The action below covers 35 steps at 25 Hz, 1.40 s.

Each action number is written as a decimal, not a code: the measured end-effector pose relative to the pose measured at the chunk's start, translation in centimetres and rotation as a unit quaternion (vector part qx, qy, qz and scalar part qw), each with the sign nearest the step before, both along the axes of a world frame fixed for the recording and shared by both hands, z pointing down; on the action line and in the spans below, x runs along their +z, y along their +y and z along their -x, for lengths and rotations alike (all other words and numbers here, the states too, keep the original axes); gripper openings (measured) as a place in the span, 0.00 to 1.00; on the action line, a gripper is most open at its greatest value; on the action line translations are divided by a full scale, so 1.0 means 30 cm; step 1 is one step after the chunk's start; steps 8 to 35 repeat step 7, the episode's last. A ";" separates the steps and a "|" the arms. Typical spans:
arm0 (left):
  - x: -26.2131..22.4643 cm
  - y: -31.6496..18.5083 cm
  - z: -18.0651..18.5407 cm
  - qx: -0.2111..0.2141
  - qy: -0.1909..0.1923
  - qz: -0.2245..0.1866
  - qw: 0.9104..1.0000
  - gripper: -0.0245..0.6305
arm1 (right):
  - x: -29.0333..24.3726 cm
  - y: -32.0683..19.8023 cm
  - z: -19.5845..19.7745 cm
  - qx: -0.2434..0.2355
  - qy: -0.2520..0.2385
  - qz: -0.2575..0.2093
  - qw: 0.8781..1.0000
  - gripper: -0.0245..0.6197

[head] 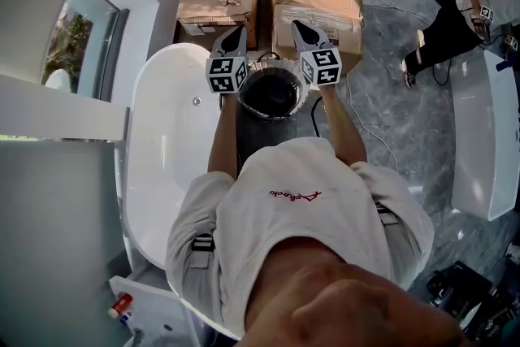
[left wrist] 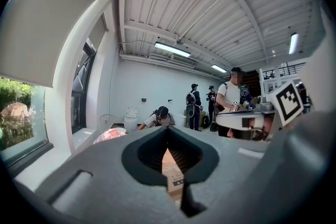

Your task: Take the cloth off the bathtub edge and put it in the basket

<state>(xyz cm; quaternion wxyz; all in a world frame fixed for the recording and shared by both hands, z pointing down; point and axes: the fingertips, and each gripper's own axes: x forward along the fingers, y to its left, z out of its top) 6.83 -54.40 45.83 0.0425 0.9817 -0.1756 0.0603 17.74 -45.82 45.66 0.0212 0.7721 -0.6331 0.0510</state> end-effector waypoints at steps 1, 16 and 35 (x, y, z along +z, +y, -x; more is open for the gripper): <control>-0.002 0.002 -0.002 0.001 -0.001 -0.001 1.000 0.04 | -0.002 0.001 0.001 -0.001 0.001 0.000 1.000 0.05; -0.007 0.003 -0.012 0.002 0.000 -0.003 1.000 0.04 | -0.011 -0.001 -0.003 -0.003 0.004 0.000 1.000 0.05; -0.007 0.003 -0.012 0.002 0.000 -0.003 1.000 0.04 | -0.011 -0.001 -0.003 -0.003 0.004 0.000 1.000 0.05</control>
